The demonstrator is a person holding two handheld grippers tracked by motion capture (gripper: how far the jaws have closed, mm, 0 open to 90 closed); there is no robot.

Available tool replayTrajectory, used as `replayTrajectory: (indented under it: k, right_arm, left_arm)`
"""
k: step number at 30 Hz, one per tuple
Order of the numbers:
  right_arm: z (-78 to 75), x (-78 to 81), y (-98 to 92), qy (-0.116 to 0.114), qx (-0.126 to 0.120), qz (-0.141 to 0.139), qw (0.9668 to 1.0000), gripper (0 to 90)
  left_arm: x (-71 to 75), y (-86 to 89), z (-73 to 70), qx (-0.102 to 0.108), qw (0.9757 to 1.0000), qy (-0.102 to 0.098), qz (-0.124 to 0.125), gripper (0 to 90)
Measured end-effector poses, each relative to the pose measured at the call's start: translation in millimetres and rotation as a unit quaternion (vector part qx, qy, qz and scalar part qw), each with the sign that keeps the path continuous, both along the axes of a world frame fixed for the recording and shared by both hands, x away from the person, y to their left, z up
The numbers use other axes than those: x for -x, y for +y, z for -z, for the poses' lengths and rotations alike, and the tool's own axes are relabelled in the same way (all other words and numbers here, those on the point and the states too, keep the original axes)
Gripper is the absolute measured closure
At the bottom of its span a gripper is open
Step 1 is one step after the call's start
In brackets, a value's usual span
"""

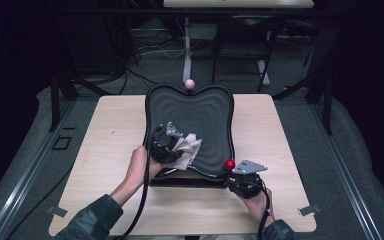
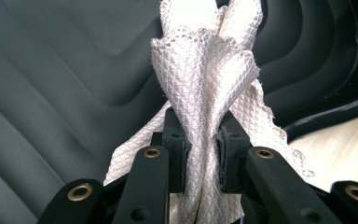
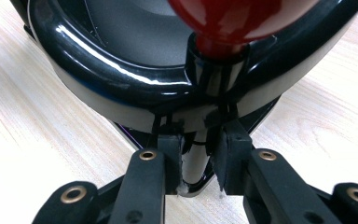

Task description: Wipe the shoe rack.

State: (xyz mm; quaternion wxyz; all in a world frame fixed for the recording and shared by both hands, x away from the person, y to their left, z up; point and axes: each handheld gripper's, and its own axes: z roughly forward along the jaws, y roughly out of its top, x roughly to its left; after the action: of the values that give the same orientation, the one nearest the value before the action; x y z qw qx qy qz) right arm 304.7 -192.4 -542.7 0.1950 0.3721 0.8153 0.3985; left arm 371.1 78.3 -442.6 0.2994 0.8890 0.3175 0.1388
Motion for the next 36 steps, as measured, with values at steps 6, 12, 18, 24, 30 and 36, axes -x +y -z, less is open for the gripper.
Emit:
replayTrajectory:
  k: [6,12,18,24,30,36]
  right_arm:
    - [0.2,0.3,0.2,-0.001,-0.001,0.0,1.0,74.5]
    - [-0.3,0.7,-0.5,0.001,0.003,-0.001,1.0,74.5]
    - [0.1,0.9,-0.4,0.0,0.001,-0.001,1.0,74.5]
    - [0.7,0.4,-1.7,0.001,-0.005,-0.002,1.0,74.4]
    - [2.0,0.1,-2.9,-0.003,-0.014,0.005,0.9999,73.2]
    - [2.4,-0.6,-7.7,0.002,-0.028,0.006,0.9996,73.8]
  left_arm:
    - [-10.9,-2.6,-6.3,-0.005,0.9999,-0.001,-0.012,77.1]
    - [-24.5,-2.1,-13.6,-0.001,0.9997,-0.003,-0.026,77.0]
    - [-37.4,-2.5,-21.0,0.003,0.9993,-0.007,-0.038,76.9]
    - [-52.3,-6.9,-29.5,0.005,0.9987,-0.014,-0.048,76.8]
    - [-63.1,-12.1,-34.9,0.012,0.998,-0.02,-0.058,76.8]
    - [-71.8,-14.7,-39.7,0.016,0.9971,-0.03,-0.069,76.7]
